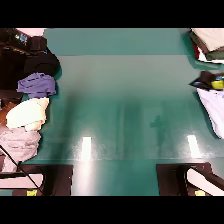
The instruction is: Fold the shirts.
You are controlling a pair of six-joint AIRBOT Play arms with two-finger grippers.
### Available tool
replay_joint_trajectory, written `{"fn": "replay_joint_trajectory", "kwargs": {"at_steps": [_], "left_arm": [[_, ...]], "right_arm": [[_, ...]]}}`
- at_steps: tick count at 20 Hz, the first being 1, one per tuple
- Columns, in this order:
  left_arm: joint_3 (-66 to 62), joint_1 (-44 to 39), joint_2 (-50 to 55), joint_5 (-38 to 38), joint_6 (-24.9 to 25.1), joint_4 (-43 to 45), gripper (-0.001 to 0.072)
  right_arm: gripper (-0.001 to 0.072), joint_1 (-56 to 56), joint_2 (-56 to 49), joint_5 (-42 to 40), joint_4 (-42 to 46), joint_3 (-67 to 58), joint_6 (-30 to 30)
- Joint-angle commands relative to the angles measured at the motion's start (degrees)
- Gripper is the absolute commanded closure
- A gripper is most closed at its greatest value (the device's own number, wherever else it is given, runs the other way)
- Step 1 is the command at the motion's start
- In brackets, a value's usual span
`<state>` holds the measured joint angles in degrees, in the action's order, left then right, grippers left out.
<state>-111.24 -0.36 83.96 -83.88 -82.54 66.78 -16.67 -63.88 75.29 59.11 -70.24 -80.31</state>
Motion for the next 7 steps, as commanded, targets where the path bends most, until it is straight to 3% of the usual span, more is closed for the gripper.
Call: {"fn": "replay_joint_trajectory", "kwargs": {"at_steps": [1, 7], "left_arm": [[0.0, 0.0, 0.0, 1.8, 0.0, 0.0, 0.0684], [0.0, 0.0, 0.0, 2.4, 0.0, 0.0, 0.0684]], "right_arm": [[0.0695, 12.7, 0.0, -1.8, -0.6, -0.1, 0.0], [0.0695, 18.5, 0.0, -2.7, -0.7, -0.1, 0.0]]}}
